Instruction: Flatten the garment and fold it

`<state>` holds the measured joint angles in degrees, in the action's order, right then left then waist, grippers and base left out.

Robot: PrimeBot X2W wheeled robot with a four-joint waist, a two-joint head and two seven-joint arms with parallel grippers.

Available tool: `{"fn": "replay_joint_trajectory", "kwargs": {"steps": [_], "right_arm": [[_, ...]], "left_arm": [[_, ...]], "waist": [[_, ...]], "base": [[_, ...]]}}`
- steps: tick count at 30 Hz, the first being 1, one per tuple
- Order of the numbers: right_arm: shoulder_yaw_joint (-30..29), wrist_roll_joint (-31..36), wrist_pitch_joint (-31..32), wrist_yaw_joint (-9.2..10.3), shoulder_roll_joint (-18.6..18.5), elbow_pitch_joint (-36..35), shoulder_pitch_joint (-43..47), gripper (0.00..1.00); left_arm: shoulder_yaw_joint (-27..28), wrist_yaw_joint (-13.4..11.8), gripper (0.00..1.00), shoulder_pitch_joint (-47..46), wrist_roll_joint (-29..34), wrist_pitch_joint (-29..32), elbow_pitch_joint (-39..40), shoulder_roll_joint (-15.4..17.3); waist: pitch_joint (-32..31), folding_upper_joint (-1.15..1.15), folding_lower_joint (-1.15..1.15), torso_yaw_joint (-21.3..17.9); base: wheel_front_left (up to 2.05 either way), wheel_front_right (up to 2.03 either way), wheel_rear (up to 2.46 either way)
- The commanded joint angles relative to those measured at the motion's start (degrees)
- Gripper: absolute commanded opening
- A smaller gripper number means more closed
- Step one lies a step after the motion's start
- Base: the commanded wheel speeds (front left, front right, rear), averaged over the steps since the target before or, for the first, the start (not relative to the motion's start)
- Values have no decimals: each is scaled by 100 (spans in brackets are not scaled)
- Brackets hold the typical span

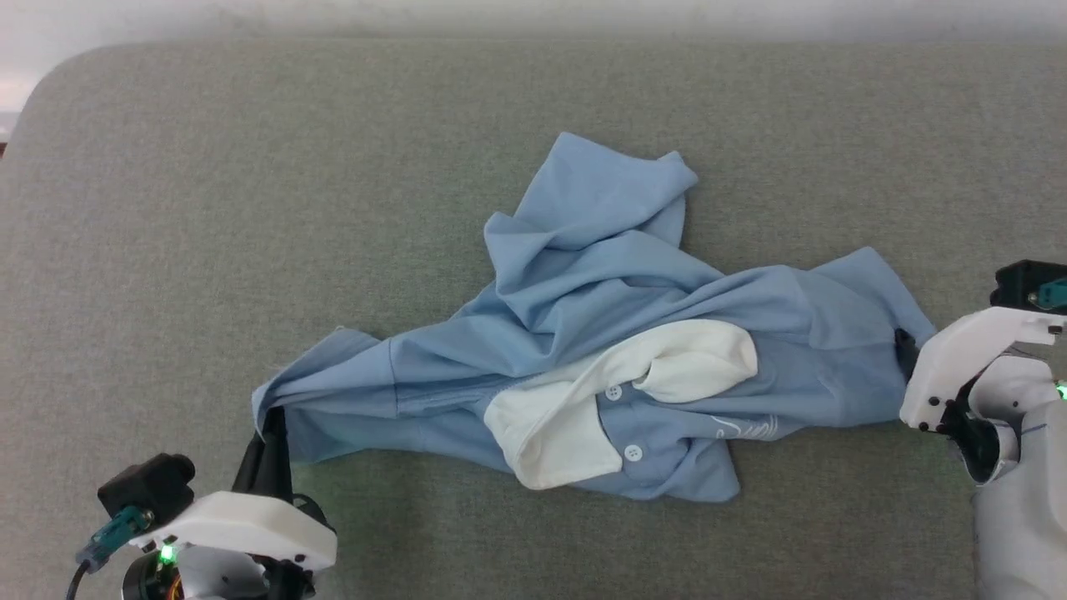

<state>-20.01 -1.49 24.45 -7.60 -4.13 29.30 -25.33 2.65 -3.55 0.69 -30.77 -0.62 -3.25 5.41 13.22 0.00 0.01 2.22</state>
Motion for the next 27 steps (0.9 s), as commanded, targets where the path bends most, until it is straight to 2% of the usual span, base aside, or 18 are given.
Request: {"fn": "replay_joint_trajectory", "kwargs": {"steps": [1,3,4,5,7,14,19,24,27], "right_arm": [[24,127,316,11,-34,133,-130,100],[119,177,705,11,-64,229,-183,100],[175,182,904,11,-81,258,-190,95],[232,170,1077,11,-97,260,-189,39],[333,110,1277,11,-125,186,-172,0],[302,-235,806,11,-154,-431,109,0],[176,-745,459,11,-50,-1008,382,0],[251,-1084,531,11,-138,-2082,613,0],[328,-1190,816,11,-269,-2793,536,0]], "left_arm": [[-26,30,0,-86,4,-37,-44,-12],[-49,39,0,-97,-8,-41,-73,-17],[-59,44,0,-101,-15,-42,-89,-20],[-71,47,0,-101,-21,-41,-105,-22],[-87,50,0,-99,-32,-39,-130,-25],[-94,112,0,-113,-94,-58,-126,15],[36,324,0,-135,-612,29,148,-41],[203,594,0,-308,-1391,585,915,55],[258,588,0,-555,-1770,1150,1433,271]], "waist": [[83,0,-1,90],[100,0,-1,109],[102,0,-1,113],[101,0,-1,113],[90,0,-1,103],[-158,0,-1,24],[-378,0,-1,-43],[-610,0,-1,-167],[-673,0,-1,-234]], "base": [[0,0,0],[0,0,0],[0,0,0],[0,0,0],[0,0,0],[0,0,0],[0,0,0],[0,0,0],[0,0,0]]}}
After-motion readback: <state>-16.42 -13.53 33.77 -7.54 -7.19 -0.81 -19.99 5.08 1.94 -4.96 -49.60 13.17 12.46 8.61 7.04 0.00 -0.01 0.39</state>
